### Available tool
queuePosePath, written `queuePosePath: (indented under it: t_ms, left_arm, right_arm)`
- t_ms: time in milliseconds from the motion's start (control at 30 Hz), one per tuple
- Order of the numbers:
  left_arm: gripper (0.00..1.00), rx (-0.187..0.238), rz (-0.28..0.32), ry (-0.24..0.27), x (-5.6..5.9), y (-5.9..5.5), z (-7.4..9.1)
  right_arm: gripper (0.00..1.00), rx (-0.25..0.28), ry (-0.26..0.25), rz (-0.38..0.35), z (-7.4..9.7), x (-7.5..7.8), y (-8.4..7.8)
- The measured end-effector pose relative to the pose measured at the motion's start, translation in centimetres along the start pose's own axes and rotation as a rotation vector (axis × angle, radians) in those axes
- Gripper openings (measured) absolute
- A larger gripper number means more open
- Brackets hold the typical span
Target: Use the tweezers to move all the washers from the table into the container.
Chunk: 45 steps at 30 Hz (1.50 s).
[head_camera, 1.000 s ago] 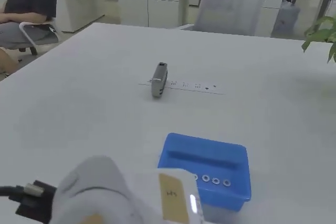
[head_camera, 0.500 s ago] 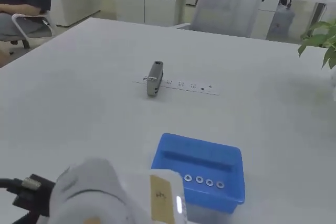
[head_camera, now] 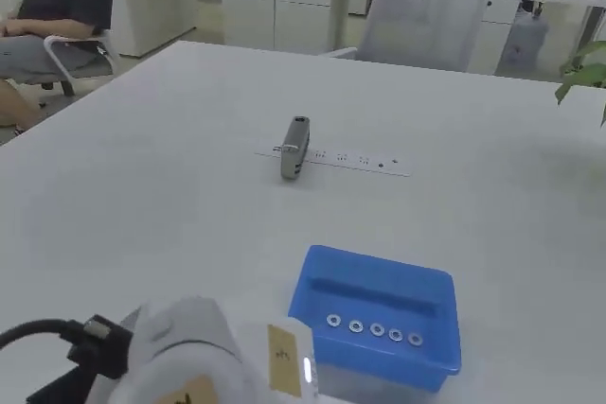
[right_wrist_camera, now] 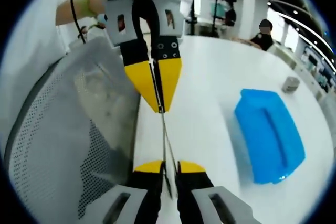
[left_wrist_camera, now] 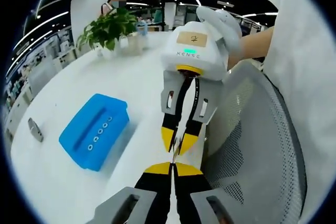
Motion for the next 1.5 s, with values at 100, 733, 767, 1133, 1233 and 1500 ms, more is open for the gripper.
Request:
queuePosePath:
  t_ms: [100,733,767,1133,1233,1500]
  left_arm:
    - [0.00,-0.018,-0.003,-0.001,-0.1,-0.3,-0.2]
    - [0.00,-0.245,-0.182,-0.038,-1.2,-2.5,-2.8]
    - [0.00,-0.248,-0.183,-0.037,-1.3,-2.7,-3.0]
    - [0.00,-0.284,-0.175,-0.015,-1.4,-3.9,-4.0]
    - [0.00,-0.302,-0.143,-0.027,-1.3,-4.1,-4.2]
    - [0.00,-0.361,-0.091,-0.037,-1.4,-4.4,-5.0]
  right_arm:
    - [0.06,0.022,-0.003,-0.020,-0.1,0.0,-0.1]
    - [0.13,-0.028,-0.063,-0.058,0.2,0.0,-3.1]
    - [0.11,-0.031,-0.062,-0.058,0.3,0.0,-3.2]
    - [0.07,-0.062,-0.064,-0.032,-0.2,0.4,-3.1]
    - [0.07,-0.061,-0.062,-0.032,-0.2,0.4,-3.1]
    - [0.07,-0.053,-0.067,-0.035,-0.2,0.4,-3.1]
Point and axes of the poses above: the centre of the closed fingertips' face, and the gripper's own axes: z roughly backward along the fingers, x roughly to its right, y roughly out of its top, the point moved 7 cm from there along z, roughly backward along the fingers, and after that the axes turned 3 degrees about y, right-handed, at the moved point
